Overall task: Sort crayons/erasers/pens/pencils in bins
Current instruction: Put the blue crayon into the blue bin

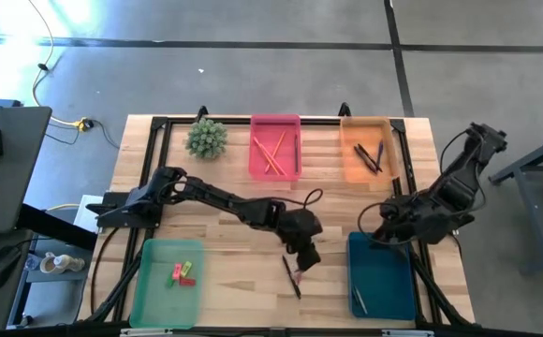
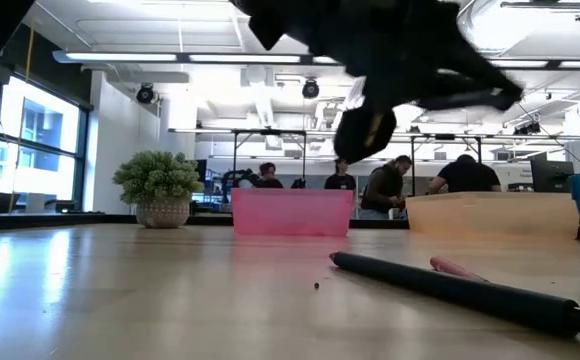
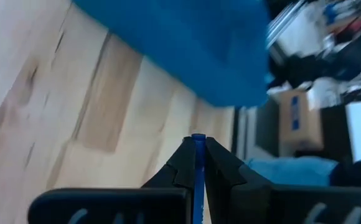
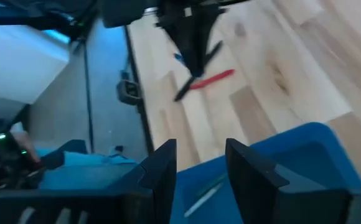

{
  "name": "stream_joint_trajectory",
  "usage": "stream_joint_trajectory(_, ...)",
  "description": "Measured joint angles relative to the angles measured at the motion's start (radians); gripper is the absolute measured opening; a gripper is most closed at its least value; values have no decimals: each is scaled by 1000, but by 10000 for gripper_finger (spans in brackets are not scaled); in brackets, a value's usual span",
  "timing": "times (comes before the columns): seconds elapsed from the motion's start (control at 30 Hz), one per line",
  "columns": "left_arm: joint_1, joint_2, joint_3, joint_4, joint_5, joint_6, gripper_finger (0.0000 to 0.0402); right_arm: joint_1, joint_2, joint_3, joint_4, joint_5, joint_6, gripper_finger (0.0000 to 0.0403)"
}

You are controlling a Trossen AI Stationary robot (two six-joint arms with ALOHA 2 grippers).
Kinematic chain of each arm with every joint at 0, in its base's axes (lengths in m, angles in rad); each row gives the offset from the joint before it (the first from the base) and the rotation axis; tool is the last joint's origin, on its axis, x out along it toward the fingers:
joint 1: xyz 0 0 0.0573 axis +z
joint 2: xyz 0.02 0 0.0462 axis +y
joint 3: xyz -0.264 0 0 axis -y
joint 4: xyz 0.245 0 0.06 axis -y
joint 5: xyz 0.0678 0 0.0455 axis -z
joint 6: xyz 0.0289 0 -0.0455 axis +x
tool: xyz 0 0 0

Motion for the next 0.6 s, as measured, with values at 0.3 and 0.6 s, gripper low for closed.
stream_joint_trajectory(0.3, 40, -1, 1, 251, -14, -92, 0, 66, 52, 0, 46, 121, 146, 130)
stream_joint_trajectory(0.6, 78, -2, 2, 440, -52, -152, 0, 77, 146, 0, 104, 171, 221, 130)
